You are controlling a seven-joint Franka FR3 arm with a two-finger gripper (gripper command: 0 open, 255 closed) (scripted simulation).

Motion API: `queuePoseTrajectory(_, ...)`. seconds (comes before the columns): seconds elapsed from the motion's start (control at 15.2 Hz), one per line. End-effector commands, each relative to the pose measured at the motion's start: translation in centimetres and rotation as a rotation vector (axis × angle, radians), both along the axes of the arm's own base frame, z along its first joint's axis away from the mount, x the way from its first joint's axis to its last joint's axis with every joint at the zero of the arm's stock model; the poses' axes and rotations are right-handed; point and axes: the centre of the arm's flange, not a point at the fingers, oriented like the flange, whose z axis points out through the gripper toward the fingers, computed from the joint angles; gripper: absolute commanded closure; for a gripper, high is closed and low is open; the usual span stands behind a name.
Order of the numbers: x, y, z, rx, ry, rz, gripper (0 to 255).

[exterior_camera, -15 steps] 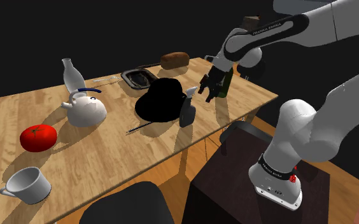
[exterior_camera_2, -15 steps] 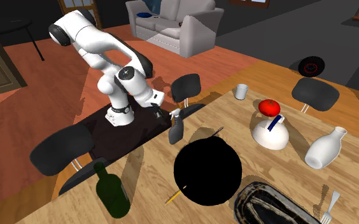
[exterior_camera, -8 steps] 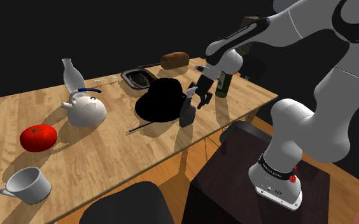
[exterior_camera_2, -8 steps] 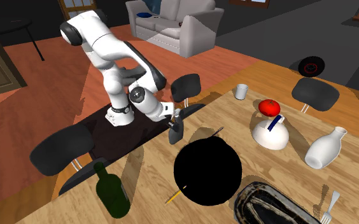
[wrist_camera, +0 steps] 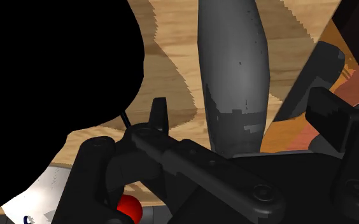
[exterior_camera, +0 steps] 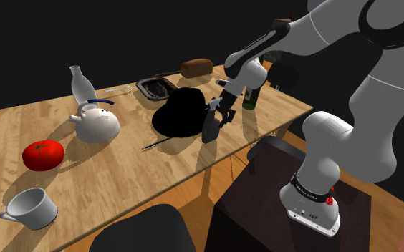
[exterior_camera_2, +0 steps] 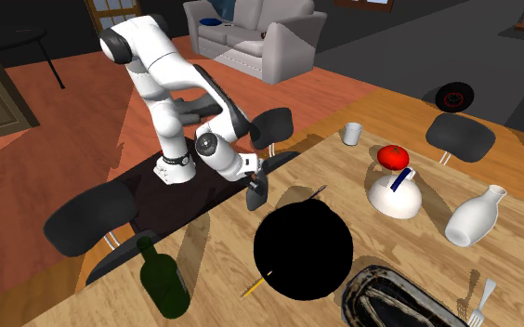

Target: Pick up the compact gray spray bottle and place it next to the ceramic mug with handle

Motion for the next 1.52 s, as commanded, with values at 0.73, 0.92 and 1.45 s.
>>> queuePoseTrajectory(0.73,0.0,0.0,0.0,0.0,0.0,0.0,255)
queuePoseTrajectory(0.92,0.0,0.0,0.5,0.0,0.0,0.0,255)
queuePoseTrajectory(1.45,0.0,0.0,4.7,0.0,0.0,0.0,255)
